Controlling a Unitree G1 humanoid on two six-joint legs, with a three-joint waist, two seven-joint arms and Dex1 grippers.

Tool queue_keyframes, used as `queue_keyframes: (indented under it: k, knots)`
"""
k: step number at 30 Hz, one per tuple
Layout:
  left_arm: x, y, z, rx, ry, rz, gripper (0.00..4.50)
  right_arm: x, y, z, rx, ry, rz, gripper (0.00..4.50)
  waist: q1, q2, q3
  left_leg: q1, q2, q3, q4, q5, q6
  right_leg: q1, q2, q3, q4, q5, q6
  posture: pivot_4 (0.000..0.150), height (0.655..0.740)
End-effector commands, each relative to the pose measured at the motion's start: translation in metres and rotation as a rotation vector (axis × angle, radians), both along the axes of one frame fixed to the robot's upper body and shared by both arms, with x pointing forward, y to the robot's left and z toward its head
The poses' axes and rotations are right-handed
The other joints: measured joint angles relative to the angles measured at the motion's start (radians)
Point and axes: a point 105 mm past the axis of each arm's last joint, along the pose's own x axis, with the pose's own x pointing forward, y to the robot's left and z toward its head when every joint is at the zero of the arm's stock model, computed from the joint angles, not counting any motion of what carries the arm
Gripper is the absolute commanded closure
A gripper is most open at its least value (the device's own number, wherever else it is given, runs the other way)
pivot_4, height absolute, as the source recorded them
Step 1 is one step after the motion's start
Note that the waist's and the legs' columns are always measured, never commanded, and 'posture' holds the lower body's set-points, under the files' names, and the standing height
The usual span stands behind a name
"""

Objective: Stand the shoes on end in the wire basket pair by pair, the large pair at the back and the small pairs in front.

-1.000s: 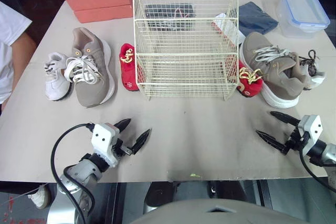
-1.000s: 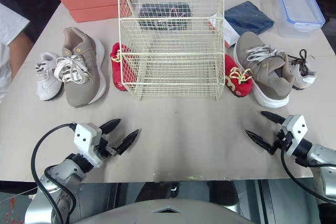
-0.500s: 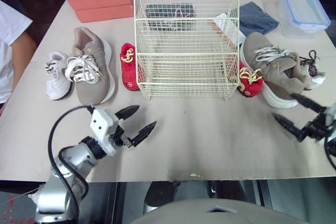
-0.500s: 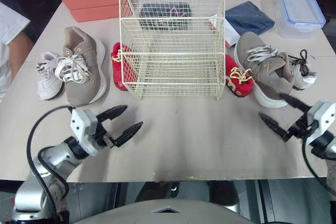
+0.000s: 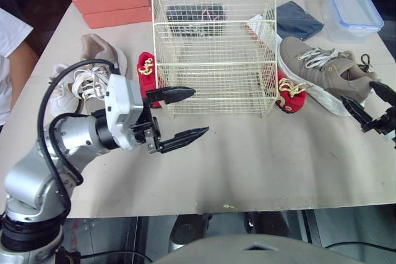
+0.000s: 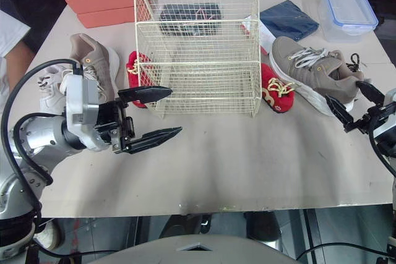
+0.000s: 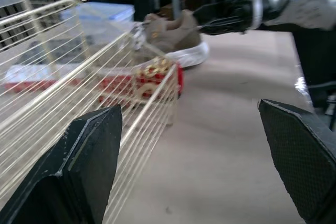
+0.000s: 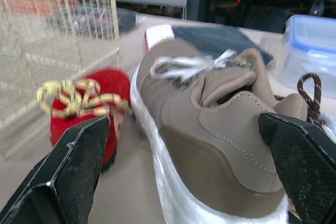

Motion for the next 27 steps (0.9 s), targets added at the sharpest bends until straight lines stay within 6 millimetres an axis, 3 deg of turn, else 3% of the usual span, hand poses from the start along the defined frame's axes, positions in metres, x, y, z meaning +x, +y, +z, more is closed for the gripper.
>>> queue_keyframes:
  k: [1,7,15,23,26,27]
  knots:
    - [-0.006,-0.001,0.013,-0.003,-0.031,-0.017,0.01,-0.007,-0.013,0.019,-0.005,-0.055,-0.025,0.0,0.003,0.0,0.0,0.0,0.0,0.0,0.0,0.0,0.0,0.0,0.0,0.0,0.0,0.0,0.0,0.15,0.74]
    - [-0.01,-0.005,0.018,0.005,-0.023,-0.053,0.01,-0.004,-0.017,0.018,0.001,-0.045,-0.029,0.0,0.005,0.0,0.0,-0.001,0.0,-0.001,0.0,0.0,0.0,0.0,0.0,0.0,0.0,0.0,0.0,0.15,0.74]
    - [-0.013,-0.014,0.023,0.017,-0.019,-0.1,0.01,0.005,-0.026,-0.011,-0.034,0.132,0.026,0.0,0.003,0.0,0.0,-0.001,0.0,0.0,0.0,0.0,0.0,0.0,0.003,0.0,0.0,0.0,0.0,0.15,0.74]
    - [-0.017,-0.013,0.027,0.028,0.025,-0.125,0.01,0.019,-0.028,-0.015,-0.033,0.185,0.104,0.0,0.003,0.0,0.001,-0.001,0.002,0.001,0.0,0.0,0.0,-0.001,0.004,0.001,0.0,0.0,0.0,0.15,0.74]
    - [-0.018,-0.012,0.027,0.029,0.032,-0.123,0.0,0.022,-0.025,-0.01,-0.039,0.166,0.129,0.81,0.002,0.0,0.001,-0.001,0.002,0.001,0.0,0.0,0.0,-0.001,0.004,0.001,0.0,0.0,0.0,0.15,0.74]
    - [-0.018,-0.012,0.027,0.03,0.032,-0.121,0.0,0.022,-0.024,-0.01,-0.04,0.165,0.136,1.26,0.001,0.0,0.001,-0.001,0.002,0.002,0.0,0.0,0.0,-0.002,0.004,0.001,0.0,0.0,0.0,0.15,0.74]
